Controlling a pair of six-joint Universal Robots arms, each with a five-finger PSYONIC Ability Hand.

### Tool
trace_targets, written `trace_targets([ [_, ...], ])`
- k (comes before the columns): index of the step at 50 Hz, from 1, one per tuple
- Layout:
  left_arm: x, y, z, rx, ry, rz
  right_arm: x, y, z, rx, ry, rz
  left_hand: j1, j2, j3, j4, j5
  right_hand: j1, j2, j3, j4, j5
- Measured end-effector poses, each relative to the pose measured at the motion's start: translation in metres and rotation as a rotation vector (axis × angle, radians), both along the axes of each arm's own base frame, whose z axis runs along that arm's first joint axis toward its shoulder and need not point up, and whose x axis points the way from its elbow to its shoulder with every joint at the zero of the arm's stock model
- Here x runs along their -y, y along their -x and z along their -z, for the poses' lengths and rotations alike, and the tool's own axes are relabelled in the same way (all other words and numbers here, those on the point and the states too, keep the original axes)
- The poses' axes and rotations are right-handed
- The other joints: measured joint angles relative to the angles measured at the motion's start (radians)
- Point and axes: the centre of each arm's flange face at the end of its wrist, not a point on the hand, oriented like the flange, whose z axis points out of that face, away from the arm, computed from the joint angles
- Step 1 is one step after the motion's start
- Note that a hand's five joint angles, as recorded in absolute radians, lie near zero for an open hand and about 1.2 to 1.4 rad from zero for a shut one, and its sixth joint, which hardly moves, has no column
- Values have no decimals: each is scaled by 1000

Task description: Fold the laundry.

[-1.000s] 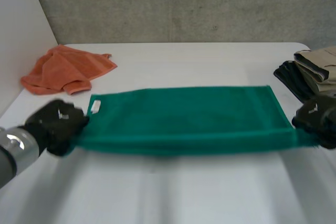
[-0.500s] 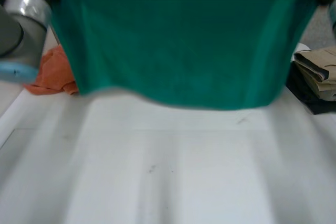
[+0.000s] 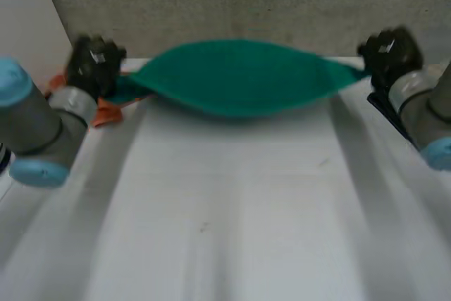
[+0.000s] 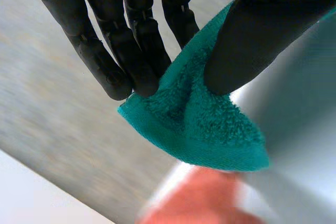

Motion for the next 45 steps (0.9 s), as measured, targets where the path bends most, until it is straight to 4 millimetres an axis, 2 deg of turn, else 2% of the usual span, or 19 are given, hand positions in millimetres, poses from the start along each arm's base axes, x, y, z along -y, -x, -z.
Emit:
trace_targets([
  [3,-17,0,32,35,-104,18,-11,3,29,-50,-121,12,0,0,0,0,0,0,0,0,0,0],
  [4,-17,0,32,35,-104,18,-11,3,29,-50,-121,12,0,0,0,0,0,0,0,0,0,0],
  [5,-33,-3,50,68,-177,31,-21,7,46,-86,-213,25,0,0,0,0,0,0,0,0,0,0],
  [8,-52,-7,63,111,-246,45,-36,14,62,-136,-336,43,0,0,0,0,0,0,0,0,0,0],
  [9,-65,-10,68,143,-285,55,-46,20,67,-165,-402,55,0,0,0,0,0,0,0,0,0,0],
  [13,-94,-18,69,225,-354,82,-67,36,66,-237,-515,75,0,0,0,0,0,0,0,0,0,0],
  [14,-111,-23,67,277,-388,99,-82,47,62,-292,-573,80,0,0,0,0,0,0,0,0,0,0],
  [20,-166,-47,56,462,-519,141,-127,77,40,-488,-660,49,0,0,0,0,0,0,0,0,0,0],
  [22,-177,-53,54,501,-553,152,-134,83,36,-529,-649,38,0,0,0,0,0,0,0,0,0,0],
  [25,-182,-58,48,538,-570,171,-135,88,33,-556,-611,33,0,0,0,0,0,0,0,0,0,0],
  [29,-170,-57,43,547,-527,186,-123,88,37,-535,-570,45,0,0,0,0,0,0,0,0,0,0],
  [38,-80,-26,39,515,-257,179,-66,61,56,-376,-412,105,0,0,0,0,0,-1,0,0,0,3],
  [43,-32,-6,48,501,-158,139,-35,39,67,-309,-295,110,0,0,0,0,0,-1,0,0,0,4],
  [45,-20,-1,53,500,-143,126,-25,32,72,-293,-258,107,0,0,0,0,0,-1,0,0,0,4],
])
